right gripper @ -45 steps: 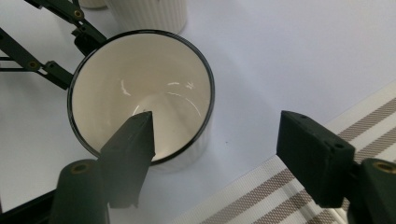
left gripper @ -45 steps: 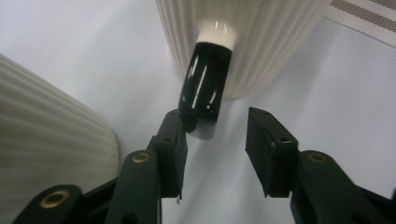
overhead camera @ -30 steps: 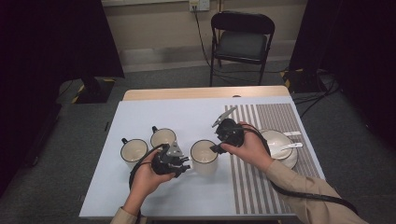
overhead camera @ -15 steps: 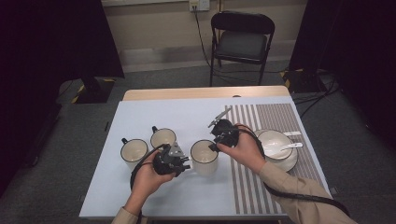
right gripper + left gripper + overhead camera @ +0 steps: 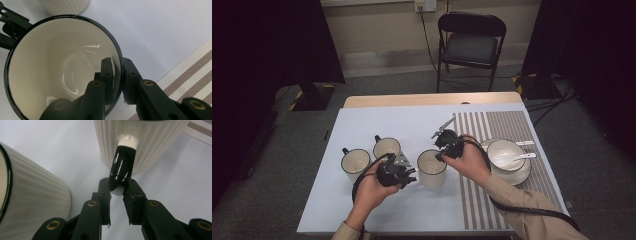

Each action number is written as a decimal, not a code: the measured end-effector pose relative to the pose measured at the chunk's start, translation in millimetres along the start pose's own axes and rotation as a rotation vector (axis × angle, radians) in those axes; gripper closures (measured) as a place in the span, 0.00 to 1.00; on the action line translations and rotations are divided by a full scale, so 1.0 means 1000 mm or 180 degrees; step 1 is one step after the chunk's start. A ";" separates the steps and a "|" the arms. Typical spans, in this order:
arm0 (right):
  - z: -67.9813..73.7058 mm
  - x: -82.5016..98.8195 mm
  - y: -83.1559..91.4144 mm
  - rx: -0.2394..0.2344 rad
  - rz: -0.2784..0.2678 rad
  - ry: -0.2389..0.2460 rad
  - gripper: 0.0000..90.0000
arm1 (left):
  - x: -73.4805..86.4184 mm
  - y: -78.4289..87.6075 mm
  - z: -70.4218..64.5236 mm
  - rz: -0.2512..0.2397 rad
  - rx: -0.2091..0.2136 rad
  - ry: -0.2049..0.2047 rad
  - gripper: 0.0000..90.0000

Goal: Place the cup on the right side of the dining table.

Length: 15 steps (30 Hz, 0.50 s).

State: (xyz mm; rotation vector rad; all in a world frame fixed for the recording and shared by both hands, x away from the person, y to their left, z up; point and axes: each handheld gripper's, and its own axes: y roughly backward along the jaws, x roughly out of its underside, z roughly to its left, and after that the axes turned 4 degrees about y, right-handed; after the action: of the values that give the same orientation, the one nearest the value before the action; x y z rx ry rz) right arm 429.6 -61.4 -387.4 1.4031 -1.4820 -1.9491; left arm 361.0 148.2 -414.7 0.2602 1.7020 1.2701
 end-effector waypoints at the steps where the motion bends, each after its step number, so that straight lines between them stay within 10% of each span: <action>1: 0.000 0.000 0.000 0.0003 0.0005 0.0005 0.91 | -0.001 0.000 -0.001 0.0002 0.0016 0.0013 0.85; 15: 0.004 -0.005 0.002 -0.0003 0.0094 0.0138 0.92 | -0.003 0.002 -0.004 0.0115 0.0074 0.0073 0.86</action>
State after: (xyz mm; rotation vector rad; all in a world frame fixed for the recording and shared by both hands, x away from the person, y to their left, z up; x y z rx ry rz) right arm 427.9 -56.4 -383.5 1.4061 -1.4738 -1.8895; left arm 358.6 145.4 -411.3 0.2926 1.7395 1.2847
